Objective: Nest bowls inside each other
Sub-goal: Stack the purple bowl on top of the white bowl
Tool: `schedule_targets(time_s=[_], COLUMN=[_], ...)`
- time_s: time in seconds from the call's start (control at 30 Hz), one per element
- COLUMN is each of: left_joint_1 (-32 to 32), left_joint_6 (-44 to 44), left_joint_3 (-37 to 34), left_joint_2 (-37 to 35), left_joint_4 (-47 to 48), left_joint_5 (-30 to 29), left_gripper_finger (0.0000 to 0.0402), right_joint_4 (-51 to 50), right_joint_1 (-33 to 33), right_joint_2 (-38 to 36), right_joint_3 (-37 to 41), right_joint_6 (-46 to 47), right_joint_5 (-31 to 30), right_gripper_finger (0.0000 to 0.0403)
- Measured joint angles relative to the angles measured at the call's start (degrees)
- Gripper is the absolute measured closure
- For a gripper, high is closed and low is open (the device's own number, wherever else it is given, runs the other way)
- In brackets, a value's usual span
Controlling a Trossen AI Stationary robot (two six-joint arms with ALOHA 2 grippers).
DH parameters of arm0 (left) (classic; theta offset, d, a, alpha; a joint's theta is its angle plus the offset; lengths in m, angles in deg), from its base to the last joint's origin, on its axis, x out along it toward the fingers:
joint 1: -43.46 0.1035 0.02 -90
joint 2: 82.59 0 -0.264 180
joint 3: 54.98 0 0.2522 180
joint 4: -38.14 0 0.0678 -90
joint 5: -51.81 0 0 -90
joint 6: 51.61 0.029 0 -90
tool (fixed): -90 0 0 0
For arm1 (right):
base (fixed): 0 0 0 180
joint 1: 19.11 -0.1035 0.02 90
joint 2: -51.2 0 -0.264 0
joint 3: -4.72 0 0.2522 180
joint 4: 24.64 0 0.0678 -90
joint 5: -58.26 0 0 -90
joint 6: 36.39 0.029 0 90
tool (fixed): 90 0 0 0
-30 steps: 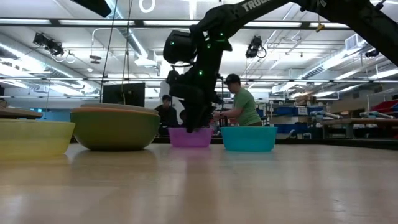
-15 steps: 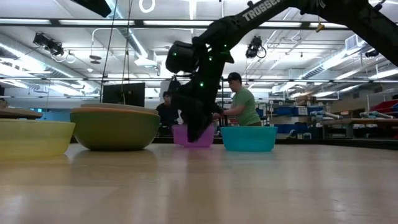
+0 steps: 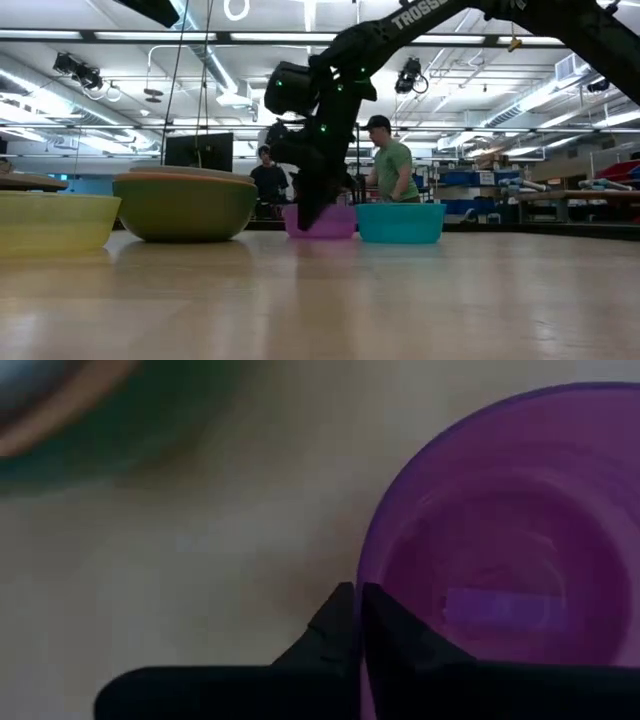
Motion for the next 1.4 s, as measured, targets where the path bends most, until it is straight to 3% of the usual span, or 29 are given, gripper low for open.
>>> schedule_targets(time_s=[0.13, 0.37, 0.47, 0.6, 0.73, 0.83, 1.2, 1.4], left_joint_1=[-0.02, -0.02, -0.01, 0.01, 0.01, 0.01, 0.01, 0.01], left_joint_6=[-0.01, 0.01, 0.02, 0.17, 1.86, 2.91, 3.61, 3.62], left_joint_3=[0.00, 0.00, 0.00, 0.00, 0.00, 0.00, 0.02, 0.02], left_joint_2=[0.00, 0.00, 0.00, -0.02, -0.02, -0.02, -0.02, -0.02], left_joint_4=[-0.02, -0.15, -0.26, -0.98, -3.64, -4.86, -6.32, -6.57], left_joint_5=[0.01, -0.09, -1.57, -3.58, -5.21, -5.80, -5.82, -5.82], left_gripper_finger=[0.0218, 0.0218, 0.0218, 0.0218, 0.0218, 0.0218, 0.0218, 0.0218], right_joint_4=[-0.23, -2.43, -1.56, 5.20, 18.12, 25.89, 35.79, 34.78], right_joint_1=[-3.07, -6.79, -7.68, -9.06, -10.69, -11.53, -11.45, -11.37], right_joint_2=[-0.02, -3.92, -7.61, -10.26, -10.41, -9.18, -8.27, -3.56], right_joint_3=[-0.02, 0.17, 0.15, 0.15, 0.09, 0.07, -0.09, 0.11], right_joint_6=[0.37, 1.08, 0.81, 0.25, -0.49, -1.18, -3.59, -1.00], right_joint_5=[0.47, -10.60, -12.08, -8.89, -2.37, -1.54, -2.16, -1.98], right_gripper_finger=[0.0401, 0.0402, 0.0402, 0.0402, 0.0402, 0.0402, 0.0402, 0.0402])
